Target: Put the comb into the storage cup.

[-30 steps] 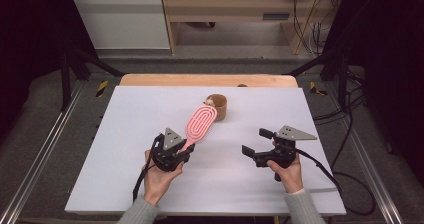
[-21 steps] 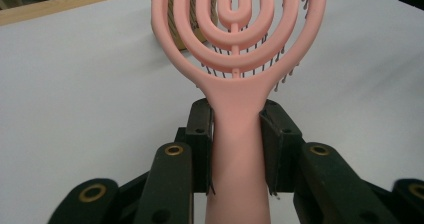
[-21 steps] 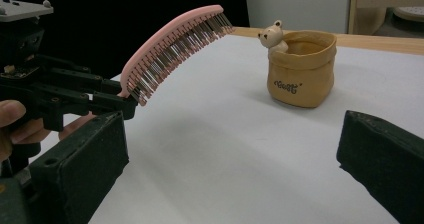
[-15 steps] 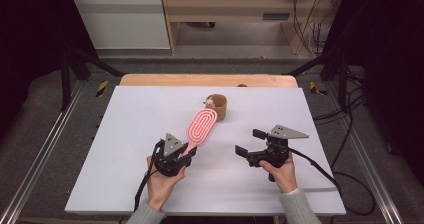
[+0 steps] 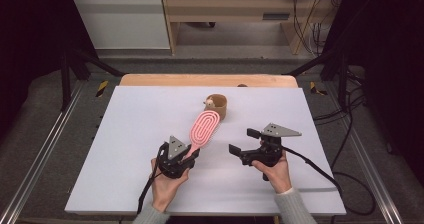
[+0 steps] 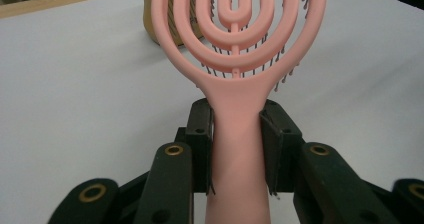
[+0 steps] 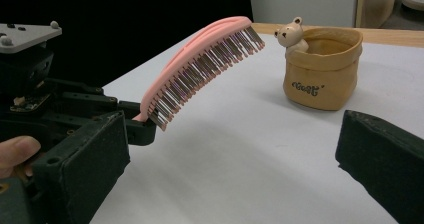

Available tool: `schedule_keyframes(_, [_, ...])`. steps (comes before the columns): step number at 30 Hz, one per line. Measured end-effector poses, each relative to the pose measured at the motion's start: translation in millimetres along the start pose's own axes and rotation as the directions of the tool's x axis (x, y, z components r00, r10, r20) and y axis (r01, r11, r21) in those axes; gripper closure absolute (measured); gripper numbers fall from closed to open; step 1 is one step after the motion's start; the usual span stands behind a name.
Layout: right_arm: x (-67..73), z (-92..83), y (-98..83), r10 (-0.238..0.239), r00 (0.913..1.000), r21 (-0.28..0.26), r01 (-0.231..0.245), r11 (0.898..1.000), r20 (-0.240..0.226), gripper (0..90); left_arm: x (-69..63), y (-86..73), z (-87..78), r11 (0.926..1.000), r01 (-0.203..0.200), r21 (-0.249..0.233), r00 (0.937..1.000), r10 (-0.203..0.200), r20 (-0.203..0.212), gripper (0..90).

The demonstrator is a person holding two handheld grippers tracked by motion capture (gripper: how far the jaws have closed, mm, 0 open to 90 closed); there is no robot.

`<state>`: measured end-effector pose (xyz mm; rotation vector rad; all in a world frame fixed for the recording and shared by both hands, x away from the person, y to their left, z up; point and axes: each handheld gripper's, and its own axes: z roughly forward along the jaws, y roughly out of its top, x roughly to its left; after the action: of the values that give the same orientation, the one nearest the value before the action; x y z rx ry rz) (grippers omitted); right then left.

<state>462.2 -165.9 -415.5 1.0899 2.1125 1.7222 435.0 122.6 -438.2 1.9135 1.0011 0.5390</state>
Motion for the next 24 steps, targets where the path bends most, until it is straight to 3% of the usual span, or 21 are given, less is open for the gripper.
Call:
schedule_keyframes(13, [2.0,5.5,1.9,0.037,0.9993,-0.005,-0.037,0.999,-0.004,1.2,-6.1,0.7,3.1,0.9999,-0.015,-0.001,0.9999,0.015,0.002,69.2])
schedule_keyframes(24, [4.5,8.9,3.7,0.048,0.9989,-0.002,-0.048,0.999,-0.001,1.3,-15.5,11.2,1.2,0.9984,-0.049,-0.026,0.9988,0.049,-0.008,69.2])
